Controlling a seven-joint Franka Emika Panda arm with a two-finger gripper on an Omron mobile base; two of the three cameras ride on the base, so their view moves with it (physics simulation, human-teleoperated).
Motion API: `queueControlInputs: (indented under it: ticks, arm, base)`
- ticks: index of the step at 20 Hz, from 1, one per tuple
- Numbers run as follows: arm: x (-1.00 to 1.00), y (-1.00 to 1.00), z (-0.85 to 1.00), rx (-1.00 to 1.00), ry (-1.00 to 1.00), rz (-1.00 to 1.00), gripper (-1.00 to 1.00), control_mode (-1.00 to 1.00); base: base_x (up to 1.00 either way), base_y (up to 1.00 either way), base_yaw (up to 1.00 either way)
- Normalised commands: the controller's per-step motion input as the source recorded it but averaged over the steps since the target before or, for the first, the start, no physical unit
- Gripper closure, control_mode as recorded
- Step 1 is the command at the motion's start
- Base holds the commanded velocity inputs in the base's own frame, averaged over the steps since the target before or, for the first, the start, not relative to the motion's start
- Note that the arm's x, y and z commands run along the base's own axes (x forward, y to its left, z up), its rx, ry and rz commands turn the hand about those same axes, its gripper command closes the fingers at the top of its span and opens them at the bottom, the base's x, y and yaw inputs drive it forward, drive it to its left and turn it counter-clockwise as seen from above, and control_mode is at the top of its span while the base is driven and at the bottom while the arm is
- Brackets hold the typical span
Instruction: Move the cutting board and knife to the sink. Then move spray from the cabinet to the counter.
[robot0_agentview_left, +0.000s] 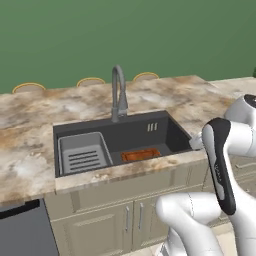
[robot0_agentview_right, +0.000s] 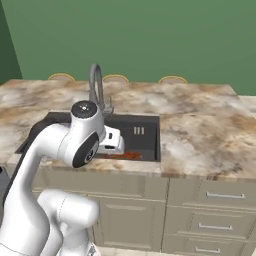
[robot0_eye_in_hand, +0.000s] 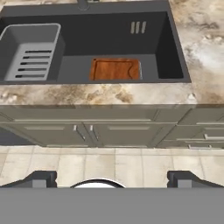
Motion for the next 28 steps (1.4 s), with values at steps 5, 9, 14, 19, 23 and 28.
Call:
queueControlInputs:
  ticks: [5,9,14,19,23,28]
  arm:
    - [0.0,0.0,0.0,0.0,0.0,0.0,-1.0,1.0]
    - [0.0,0.0,0.0,0.0,0.0,0.0,-1.0,1.0]
    - [0.0,0.0,0.0,0.0,0.0,0.0,-1.0,1.0]
    - [0.0,0.0,0.0,0.0,0.0,0.0,-1.0,1.0]
    - [0.0,0.0,0.0,0.0,0.0,0.0,-1.0,1.0]
    - [0.0,0.0,0.0,0.0,0.0,0.0,-1.0,1.0]
  base:
    - [-0.46,0.0,0.36]
    - [-0.27,0.0,0.85]
    - [-0.12,0.0,0.95]
    - [-0.07,0.0,0.98]
    - [-0.04,0.0,0.96]
    - [0.07,0.0,0.85]
